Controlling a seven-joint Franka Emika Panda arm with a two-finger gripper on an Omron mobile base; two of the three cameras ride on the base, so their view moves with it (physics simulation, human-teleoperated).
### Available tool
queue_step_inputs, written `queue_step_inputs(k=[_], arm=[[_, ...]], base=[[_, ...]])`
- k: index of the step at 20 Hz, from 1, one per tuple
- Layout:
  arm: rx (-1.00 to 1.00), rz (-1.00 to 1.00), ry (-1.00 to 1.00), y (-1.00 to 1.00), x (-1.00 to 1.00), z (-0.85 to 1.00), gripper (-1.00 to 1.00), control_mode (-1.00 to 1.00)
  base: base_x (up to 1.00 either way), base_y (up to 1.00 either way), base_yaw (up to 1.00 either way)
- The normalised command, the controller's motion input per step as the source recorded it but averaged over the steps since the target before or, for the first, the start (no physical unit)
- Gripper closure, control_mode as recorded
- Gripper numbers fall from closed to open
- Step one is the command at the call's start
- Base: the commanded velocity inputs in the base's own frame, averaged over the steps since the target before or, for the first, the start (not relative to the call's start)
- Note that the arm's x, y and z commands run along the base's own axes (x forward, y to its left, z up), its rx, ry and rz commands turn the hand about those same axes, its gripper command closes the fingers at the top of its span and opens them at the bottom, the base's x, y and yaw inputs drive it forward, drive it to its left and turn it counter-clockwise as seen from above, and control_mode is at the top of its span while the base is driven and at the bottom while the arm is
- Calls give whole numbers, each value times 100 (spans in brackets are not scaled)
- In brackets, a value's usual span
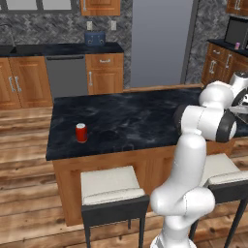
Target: Four empty soda cans are scattered around the kitchen. Gather all the cans and cluster them next to the stove for recycling.
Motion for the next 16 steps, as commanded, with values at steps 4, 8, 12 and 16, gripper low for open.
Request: queue_step_inputs(k=[4, 8, 12, 16], arm=[[0, -4, 0, -6, 25, -12, -100, -100], [0, -4, 0, -7, 17, -9, -100, -100], [0, -3, 0, -8, 6, -8, -100, -100], [0, -3, 0, -9, 4, -7, -100, -100]], base=[[0, 0, 0], [0, 0, 0], [0, 0, 0], [0, 0, 0]])
